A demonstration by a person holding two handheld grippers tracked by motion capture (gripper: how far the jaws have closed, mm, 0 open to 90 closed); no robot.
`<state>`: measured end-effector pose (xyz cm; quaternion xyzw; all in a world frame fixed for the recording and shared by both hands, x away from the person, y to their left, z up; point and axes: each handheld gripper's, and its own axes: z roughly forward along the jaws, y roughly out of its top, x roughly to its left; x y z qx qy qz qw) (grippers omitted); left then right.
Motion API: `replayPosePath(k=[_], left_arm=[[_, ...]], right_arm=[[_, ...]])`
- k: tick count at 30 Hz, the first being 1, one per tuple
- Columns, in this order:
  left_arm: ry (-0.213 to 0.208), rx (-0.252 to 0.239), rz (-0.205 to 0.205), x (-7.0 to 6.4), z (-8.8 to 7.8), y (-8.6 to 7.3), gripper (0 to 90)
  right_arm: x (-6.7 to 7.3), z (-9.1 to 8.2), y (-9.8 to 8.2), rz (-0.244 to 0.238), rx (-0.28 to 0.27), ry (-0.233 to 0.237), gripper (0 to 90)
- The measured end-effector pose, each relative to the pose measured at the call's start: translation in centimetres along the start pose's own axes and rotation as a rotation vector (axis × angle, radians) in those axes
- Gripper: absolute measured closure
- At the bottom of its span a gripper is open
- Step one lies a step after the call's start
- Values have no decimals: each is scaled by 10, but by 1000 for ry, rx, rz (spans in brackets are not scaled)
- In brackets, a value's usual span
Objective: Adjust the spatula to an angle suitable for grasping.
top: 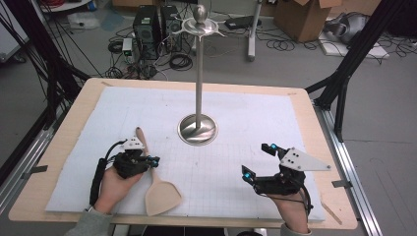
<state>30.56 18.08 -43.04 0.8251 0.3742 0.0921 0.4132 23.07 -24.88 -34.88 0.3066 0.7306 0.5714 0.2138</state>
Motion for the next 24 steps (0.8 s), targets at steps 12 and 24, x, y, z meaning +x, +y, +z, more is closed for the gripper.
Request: replayPosePath(k=[12, 24], left_arm=[[0, 43, 22, -16, 7, -1, 896], [-3, 78, 44, -20, 15, -3, 897]], right_arm=[[0, 0, 0, -1, -2, 2, 70], [0, 2, 0, -7, 3, 7, 70]])
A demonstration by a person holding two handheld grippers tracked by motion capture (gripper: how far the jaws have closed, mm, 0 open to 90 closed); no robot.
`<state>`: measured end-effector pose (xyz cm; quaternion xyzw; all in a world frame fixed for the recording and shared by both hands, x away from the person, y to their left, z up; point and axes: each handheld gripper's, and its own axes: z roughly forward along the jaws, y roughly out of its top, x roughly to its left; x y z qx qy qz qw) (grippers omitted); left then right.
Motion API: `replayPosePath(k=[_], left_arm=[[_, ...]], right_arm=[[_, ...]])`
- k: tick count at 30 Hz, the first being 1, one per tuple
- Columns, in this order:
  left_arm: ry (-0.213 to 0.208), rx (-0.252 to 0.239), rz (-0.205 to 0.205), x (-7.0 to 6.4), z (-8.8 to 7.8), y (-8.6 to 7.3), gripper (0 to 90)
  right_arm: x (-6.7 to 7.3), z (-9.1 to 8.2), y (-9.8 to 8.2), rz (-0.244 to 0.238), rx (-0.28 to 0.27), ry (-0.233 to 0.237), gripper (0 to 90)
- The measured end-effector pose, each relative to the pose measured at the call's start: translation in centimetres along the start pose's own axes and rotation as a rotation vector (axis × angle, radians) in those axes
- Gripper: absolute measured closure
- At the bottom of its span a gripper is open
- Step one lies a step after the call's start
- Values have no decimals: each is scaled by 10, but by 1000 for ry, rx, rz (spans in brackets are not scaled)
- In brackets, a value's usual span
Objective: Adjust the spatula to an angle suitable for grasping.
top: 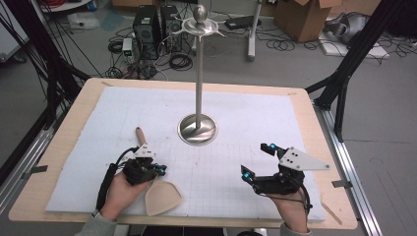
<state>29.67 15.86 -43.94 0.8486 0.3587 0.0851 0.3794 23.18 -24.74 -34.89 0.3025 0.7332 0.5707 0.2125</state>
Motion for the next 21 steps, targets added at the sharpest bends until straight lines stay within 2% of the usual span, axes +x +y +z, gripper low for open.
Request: replayPosePath(k=[4, 7, 12, 14, 21], left_arm=[[6, 5, 11, -1, 0, 0, 897], [18, 19, 38, -3, -2, -1, 897], [16, 23, 54, -2, -4, -2, 898], [23, 31, 73, -3, -5, -1, 897], [14, 48, 80, -2, -9, -2, 898]], right_arm=[[1, 0, 0, 4, 0, 1, 69], [0, 0, 0, 3, -1, -1, 70], [0, 0, -1, 9, 4, -3, 70], [0, 1, -1, 9, 7, -1, 69], [-1, 0, -1, 9, 3, -3, 70]])
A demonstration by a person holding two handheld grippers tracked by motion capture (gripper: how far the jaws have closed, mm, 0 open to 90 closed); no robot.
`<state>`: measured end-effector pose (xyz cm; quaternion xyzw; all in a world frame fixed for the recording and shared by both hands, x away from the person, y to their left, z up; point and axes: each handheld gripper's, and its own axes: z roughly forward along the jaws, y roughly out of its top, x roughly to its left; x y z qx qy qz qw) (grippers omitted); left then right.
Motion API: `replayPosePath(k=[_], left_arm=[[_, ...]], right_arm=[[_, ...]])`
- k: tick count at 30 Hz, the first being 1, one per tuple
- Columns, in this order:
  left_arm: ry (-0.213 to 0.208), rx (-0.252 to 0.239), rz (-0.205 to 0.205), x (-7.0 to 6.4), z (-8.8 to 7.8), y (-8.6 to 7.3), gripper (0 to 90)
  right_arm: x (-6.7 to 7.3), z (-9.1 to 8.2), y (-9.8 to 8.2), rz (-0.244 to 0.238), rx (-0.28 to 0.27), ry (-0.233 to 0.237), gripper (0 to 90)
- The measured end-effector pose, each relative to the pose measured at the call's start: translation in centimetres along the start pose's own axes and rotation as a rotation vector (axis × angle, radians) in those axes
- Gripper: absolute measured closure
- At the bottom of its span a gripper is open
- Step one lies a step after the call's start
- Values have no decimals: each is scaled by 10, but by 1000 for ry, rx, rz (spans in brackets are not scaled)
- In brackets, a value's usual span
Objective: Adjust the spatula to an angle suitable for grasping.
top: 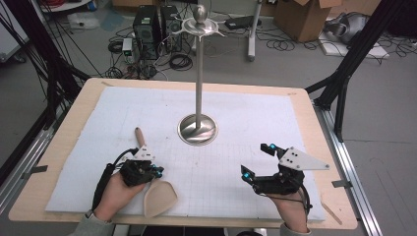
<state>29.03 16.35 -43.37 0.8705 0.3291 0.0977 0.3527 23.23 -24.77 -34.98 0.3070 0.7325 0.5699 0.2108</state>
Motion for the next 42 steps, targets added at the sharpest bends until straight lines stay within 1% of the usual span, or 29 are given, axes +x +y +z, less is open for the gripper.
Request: replayPosePath(k=[5, 9, 12, 15, 16, 17, 19, 23, 26, 27, 28, 37, 42], left_arm=[[0, 20, 8, 1, -3, -1, 898], [-2, 24, 14, 1, -4, -2, 898], [-7, 26, 7, 2, -8, -5, 898], [1, 26, 8, 2, -9, -6, 898], [4, 36, 9, 1, -10, -7, 898], [3, 38, 8, 2, -10, -7, 898], [6, 44, 13, 2, -11, -8, 899], [10, 46, 11, 1, -12, -8, 898], [10, 44, 7, 3, -14, -10, 898], [6, 43, 7, 3, -15, -11, 898], [-1, 40, -2, 5, -17, -12, 898], [6, 58, 8, 6, -18, -13, 898], [6, 60, -1, 9, -22, -16, 899]], right_arm=[[1, 0, 0, 4, 1, 1, 69], [1, 0, 0, 3, 2, 4, 70], [1, 0, 0, 4, 2, 3, 69], [1, 1, 0, 1, 3, 3, 69], [0, 2, 0, -2, 3, 3, 69], [1, 2, 0, 5, 7, 3, 69], [1, 2, 0, 5, 8, 2, 69], [2, 1, 1, -6, 2, 4, 70], [2, 0, 1, -2, -1, 2, 69], [2, 0, 1, -2, -1, 3, 70], [1, 0, 1, 2, -4, 2, 69], [3, 3, 1, -5, 5, 11, 69], [2, 3, 1, -5, 7, 10, 69]])
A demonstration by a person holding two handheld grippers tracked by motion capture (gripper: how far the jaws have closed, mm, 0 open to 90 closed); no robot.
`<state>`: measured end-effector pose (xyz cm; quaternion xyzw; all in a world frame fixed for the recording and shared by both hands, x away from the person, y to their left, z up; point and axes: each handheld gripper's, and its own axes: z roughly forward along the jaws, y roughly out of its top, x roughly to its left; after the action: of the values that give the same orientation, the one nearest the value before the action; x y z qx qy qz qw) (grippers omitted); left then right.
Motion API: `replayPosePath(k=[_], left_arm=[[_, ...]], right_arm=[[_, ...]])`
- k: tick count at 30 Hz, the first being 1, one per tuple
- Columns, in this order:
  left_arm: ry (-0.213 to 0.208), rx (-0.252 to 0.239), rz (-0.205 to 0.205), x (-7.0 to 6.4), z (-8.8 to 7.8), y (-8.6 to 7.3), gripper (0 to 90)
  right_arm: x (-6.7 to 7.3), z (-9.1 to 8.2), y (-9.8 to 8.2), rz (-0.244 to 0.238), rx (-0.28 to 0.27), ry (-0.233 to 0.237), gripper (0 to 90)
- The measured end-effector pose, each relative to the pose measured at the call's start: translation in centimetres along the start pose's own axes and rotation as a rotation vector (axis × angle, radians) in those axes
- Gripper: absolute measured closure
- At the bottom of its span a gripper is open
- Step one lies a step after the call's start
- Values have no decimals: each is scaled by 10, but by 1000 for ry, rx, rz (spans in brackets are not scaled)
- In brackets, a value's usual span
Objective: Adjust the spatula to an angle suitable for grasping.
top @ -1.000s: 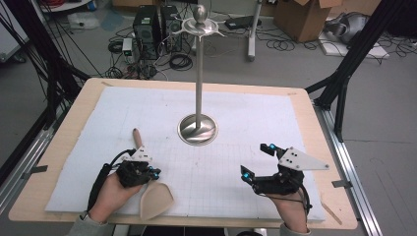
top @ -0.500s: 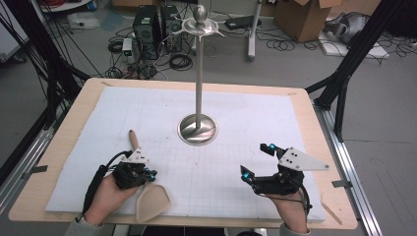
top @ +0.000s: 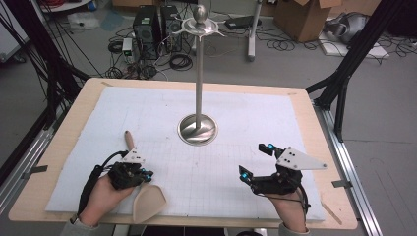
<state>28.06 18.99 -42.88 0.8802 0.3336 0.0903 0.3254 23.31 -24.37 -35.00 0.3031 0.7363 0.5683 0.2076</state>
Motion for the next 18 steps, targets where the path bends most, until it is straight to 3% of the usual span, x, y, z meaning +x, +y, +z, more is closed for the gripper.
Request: replayPosePath(k=[12, 18], left_arm=[[25, -3, -20, 9, -10, -10, 898], [9, 0, -39, 15, -10, -14, 898]], right_arm=[[1, 2, 1, -3, 1, 8, 69], [1, 3, 0, 2, 3, 8, 70]])
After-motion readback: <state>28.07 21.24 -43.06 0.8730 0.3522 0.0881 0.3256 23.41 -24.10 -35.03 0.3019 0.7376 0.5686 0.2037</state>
